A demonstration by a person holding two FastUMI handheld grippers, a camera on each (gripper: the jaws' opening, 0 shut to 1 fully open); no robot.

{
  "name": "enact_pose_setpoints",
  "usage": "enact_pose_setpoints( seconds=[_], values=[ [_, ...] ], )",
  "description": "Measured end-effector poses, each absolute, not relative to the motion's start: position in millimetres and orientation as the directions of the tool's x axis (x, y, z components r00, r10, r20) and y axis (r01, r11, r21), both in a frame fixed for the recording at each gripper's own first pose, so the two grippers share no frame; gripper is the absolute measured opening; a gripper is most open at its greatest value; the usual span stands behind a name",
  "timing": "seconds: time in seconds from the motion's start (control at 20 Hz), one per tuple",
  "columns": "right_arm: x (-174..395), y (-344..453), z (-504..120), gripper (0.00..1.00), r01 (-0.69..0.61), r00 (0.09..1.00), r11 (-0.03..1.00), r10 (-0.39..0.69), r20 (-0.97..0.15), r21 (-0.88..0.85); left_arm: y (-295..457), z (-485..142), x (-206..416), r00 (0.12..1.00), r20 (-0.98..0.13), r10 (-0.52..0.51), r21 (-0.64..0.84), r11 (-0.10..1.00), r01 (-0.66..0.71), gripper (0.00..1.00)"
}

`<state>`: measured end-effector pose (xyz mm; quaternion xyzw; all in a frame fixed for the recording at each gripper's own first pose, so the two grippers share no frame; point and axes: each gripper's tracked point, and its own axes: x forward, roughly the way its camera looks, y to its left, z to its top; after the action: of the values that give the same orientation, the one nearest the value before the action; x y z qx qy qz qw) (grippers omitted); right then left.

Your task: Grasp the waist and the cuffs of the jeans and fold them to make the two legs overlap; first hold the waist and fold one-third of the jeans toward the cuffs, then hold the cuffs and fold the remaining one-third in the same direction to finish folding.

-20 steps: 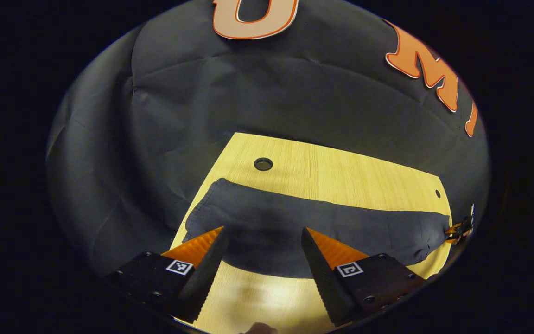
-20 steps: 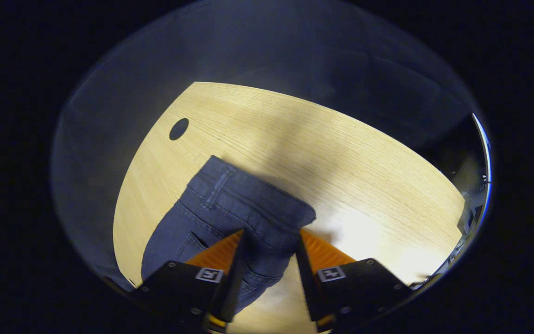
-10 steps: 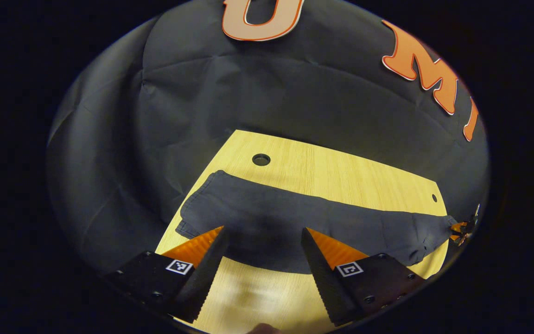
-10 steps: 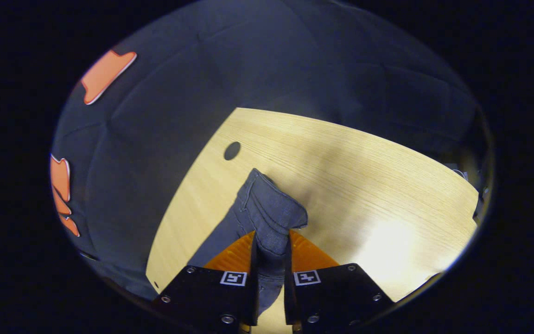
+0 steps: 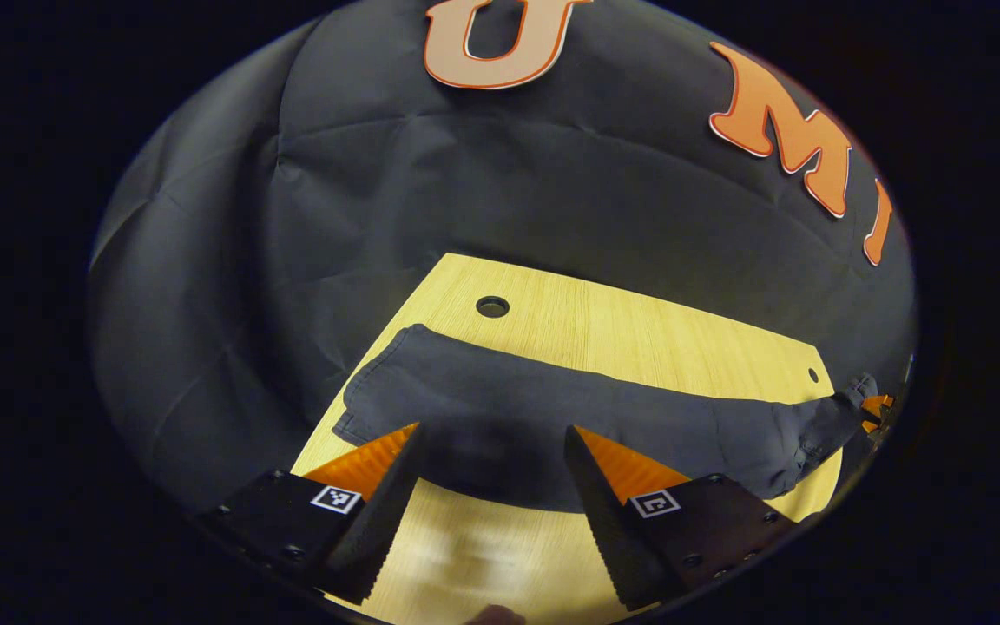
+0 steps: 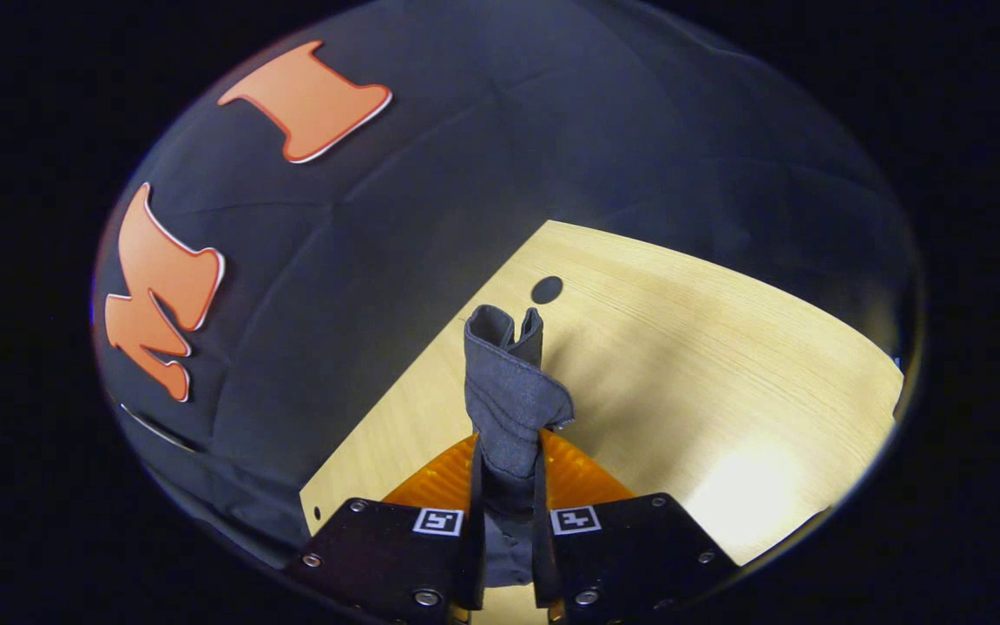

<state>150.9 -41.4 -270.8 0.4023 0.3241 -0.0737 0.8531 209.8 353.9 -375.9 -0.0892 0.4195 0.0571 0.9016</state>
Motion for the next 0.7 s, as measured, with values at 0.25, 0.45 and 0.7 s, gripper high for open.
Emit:
enact_pose_setpoints(
  seconds=[0.25, 0.45, 0.7],
  values=[
    [149.9, 9.4, -234.0, 0.22, 0.28, 0.805, 0.707, 0.196, -0.56, 0.65, 355.1, -376.8, 208.7, 0.635, -0.772, 0.031, -0.116, 0.975, -0.188, 0.96],
    [152.0, 57.7, -213.7, 0.22, 0.195, 0.805, 0.738, 0.256, -0.536, 0.645, 354.1, -378.0, 208.8, 0.632, -0.775, 0.026, -0.125, 0.973, -0.194, 0.96],
    [152.7, 127.0, -207.5, 0.22, 0.109, 0.775, 0.773, 0.328, -0.541, 0.625, 356.3, -380.2, 210.6, 0.625, -0.78, 0.031, -0.124, 0.971, -0.203, 0.96]
  ],
)
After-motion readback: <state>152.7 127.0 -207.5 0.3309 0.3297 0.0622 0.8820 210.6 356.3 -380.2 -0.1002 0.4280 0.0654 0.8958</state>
